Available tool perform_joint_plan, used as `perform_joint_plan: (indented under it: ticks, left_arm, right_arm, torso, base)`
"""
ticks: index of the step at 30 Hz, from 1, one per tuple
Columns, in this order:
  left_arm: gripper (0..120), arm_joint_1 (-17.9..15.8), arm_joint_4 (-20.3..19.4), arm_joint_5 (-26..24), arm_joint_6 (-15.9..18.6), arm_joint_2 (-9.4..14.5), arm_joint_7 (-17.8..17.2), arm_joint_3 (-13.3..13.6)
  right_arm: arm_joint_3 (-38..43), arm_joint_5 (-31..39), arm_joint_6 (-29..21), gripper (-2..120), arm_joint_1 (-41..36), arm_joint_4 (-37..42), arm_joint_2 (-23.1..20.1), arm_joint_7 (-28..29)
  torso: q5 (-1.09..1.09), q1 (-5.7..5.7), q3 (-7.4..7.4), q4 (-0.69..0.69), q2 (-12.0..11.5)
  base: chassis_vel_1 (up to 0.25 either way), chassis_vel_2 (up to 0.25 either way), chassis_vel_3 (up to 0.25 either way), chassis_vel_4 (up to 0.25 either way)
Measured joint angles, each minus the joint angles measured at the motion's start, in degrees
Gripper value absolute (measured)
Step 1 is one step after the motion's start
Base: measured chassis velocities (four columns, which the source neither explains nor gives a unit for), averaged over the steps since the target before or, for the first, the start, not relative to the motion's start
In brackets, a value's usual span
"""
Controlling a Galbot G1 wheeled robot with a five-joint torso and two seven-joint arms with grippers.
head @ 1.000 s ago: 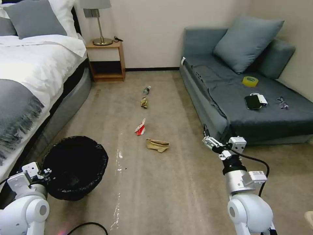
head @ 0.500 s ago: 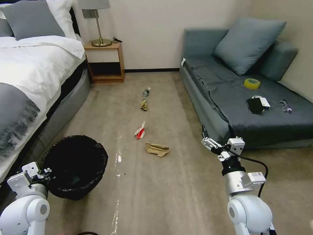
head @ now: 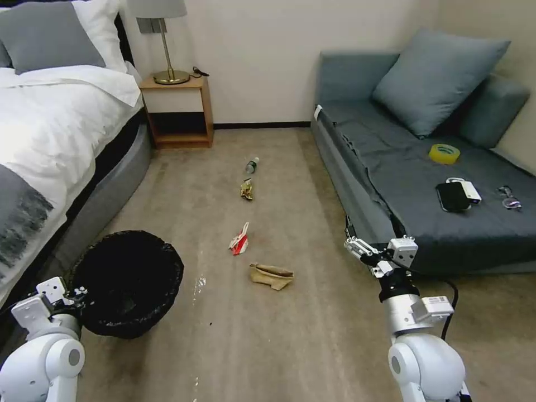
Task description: Pick up the trash bin, then pick up the garbage on the floor and place it into the trash bin.
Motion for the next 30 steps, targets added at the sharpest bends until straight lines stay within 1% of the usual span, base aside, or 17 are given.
perform_joint_plan:
  ticks: [10, 18, 30]
  left_arm:
    - [2, -0.4, 0.2, -0.7, -0.1, 0.1, 0.1, -1.5]
    - [2, -0.4, 0.4, -0.5, -0.4, -0.7, 0.3, -1.5]
    - [2, -0.9, 0.9, -0.4, -0.6, -0.8, 0.4, -1.7]
  right_arm:
    - [0.0, 0.1, 0.0, 100, 0.2, -0.2, -0.9, -0.2]
    - [-0.3, 0.1, 0.1, 100, 0.6, -0.7, -1.6, -0.2]
    - [-0.9, 0.1, 0.5, 100, 1.5, -1.9, -2.1, -0.7]
  torso:
    - [0.00, 0.00, 0.00, 0.01, 0.0]
    - [0.00, 0.00, 0.00, 0.00, 0.0]
    - [0.00, 0.00, 0.00, 0.00, 0.0]
  base:
    - [-0.140, 0.143, 0.142, -0.139]
    - [-0.140, 0.148, 0.151, -0.148]
    - [-0.143, 0.155, 0.143, -0.154]
